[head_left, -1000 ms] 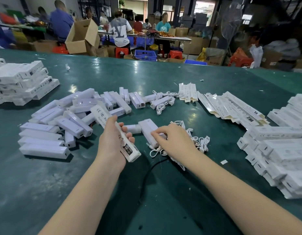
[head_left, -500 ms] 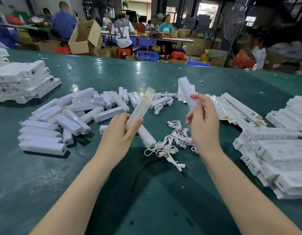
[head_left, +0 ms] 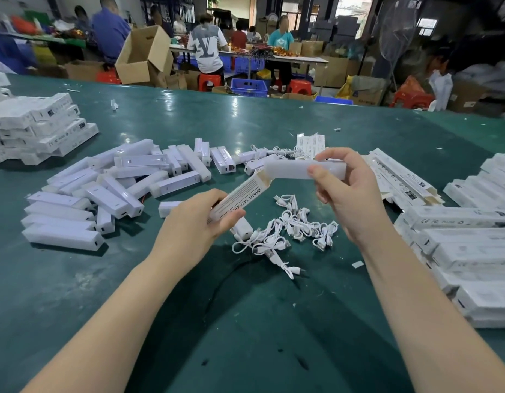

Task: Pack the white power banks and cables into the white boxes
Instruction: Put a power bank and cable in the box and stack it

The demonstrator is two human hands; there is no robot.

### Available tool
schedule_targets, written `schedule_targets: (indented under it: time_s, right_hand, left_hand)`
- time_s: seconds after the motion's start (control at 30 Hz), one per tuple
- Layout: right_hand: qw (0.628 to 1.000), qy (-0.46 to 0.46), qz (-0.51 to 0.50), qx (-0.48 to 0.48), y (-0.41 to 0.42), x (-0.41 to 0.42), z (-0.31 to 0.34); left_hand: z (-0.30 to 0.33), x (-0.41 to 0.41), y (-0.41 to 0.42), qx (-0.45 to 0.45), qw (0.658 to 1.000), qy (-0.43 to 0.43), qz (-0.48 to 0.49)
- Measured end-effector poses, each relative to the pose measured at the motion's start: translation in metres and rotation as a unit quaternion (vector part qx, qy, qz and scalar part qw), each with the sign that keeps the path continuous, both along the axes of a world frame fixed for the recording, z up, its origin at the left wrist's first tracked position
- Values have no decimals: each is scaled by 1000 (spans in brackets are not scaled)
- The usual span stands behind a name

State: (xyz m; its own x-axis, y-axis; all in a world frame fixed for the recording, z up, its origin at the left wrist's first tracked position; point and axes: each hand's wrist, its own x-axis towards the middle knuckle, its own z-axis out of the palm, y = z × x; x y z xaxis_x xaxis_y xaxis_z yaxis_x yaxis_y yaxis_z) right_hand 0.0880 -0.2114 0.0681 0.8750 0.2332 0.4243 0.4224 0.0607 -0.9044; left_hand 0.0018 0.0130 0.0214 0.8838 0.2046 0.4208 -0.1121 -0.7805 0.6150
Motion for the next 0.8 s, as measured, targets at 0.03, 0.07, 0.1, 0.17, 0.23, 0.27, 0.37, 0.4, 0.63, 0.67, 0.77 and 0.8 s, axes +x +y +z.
schedule_targets:
  time_s: [0.03, 0.07, 0.1, 0.17, 0.23, 0.27, 0.37, 0.4, 0.63, 0.67, 0.77, 0.8]
  right_hand:
    - [1000, 1, -1, -1, 0, 0, 0]
    - [1000, 5, 1, -1, -1, 0, -1]
    - [1000, 11, 3, -4, -1, 1, -1]
    - [999, 23, 6, -26, -3, 1, -1]
    - [997, 27, 11, -67, -5, 2, -1]
    - [995, 27, 15, -90, -7, 2, -1]
    - [987, 42, 37, -151, -11, 0, 2]
    - [983, 51, 47, -167, -10, -2, 2]
    - [997, 43, 37, -44, 25, -20, -7]
    - [996, 12, 30, -82, 27, -22, -9]
    - [983, -31, 69, -170, 35, -28, -16]
    - [982, -24, 81, -166, 37, -29, -18]
  left_hand:
    - [-1, 0, 0, -6, 1000, -5, -2]
    - [-1, 1, 0, -12, 1000, -9, -4]
    - [-2, 1, 0, -18, 1000, -11, -4]
    - [-4, 1, 0, -21, 1000, -12, -4]
    - [-5, 1, 1, -10, 1000, -4, -7]
    - [-5, 0, 1, 1, 1000, 2, -9]
    - [-5, -1, -3, 43, 998, 20, -40]
    - [-5, -1, -5, 51, 997, 23, -59]
    - [-6, 1, -7, 10, 999, -14, -47]
    - [-6, 0, -7, 10, 999, -19, -45]
    - [-6, 0, -8, 33, 998, -14, -42]
    - [-5, -1, -9, 36, 998, -14, -39]
